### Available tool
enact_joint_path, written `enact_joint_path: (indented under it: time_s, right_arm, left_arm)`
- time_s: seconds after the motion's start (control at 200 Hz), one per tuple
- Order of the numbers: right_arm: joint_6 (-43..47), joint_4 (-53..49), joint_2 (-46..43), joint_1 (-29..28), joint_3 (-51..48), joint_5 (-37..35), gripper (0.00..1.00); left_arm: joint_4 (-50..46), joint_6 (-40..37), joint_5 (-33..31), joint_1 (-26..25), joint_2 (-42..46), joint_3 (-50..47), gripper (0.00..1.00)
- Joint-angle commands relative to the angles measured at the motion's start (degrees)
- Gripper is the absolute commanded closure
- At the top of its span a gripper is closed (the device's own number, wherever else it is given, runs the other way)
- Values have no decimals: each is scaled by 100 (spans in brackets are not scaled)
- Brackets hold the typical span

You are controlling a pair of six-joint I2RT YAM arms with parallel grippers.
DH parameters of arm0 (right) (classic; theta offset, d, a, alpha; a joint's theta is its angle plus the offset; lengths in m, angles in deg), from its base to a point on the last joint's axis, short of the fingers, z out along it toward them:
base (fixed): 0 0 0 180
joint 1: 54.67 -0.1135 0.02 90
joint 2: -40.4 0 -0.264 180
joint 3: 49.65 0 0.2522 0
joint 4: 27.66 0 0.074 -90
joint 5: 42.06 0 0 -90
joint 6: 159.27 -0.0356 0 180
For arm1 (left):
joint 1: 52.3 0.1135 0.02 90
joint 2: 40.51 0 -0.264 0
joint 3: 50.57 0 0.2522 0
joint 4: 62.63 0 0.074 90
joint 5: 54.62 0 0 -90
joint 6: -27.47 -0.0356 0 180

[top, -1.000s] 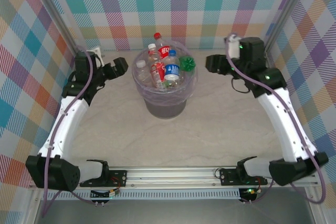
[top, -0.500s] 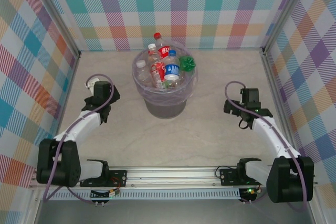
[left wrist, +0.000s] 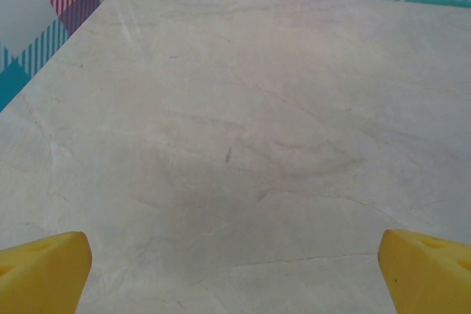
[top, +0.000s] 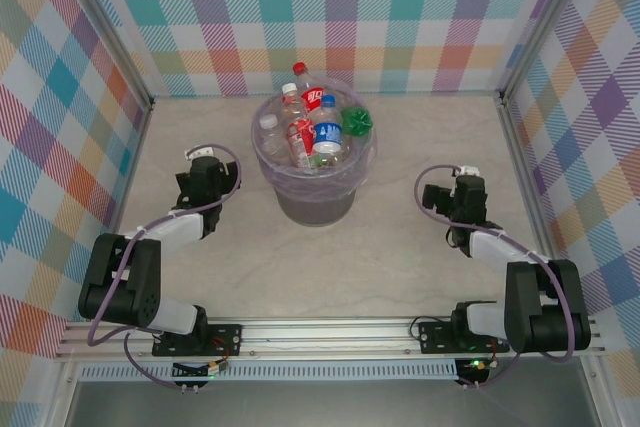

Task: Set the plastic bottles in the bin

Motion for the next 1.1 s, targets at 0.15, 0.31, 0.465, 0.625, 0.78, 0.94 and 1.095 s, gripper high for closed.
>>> enact_joint_path:
  time_s: [0.15, 0.31, 0.465, 0.625, 0.78, 0.94, 1.095]
  right_arm:
    - [365, 1754, 286, -16, -289, 73, 1]
    - [458, 3009, 933, -15, -445, 148, 1]
    - [567, 3159, 1134, -76, -421, 240, 1]
    - [651, 3816, 1679, -85, -417, 242, 1]
    - [456, 3163, 1538, 18, -230, 301, 1]
    - [451, 3112, 1516, 29, -222, 312, 1]
    - [449, 3082, 1507, 35, -214, 312, 1]
  left_arm:
    - [1503, -403, -60, 0, -394, -708, 0]
    - [2081, -309, 119, 123, -645, -929, 0]
    - [2649, -324, 395, 165, -712, -1240, 0]
    - [3068, -378, 382, 170, -890, -1357, 0]
    - [2969, -345, 385, 174, -870, -1330, 0]
    - [2981, -340, 391, 174, -866, -1330, 0]
    - [2981, -343, 390, 172, -874, -1328, 0]
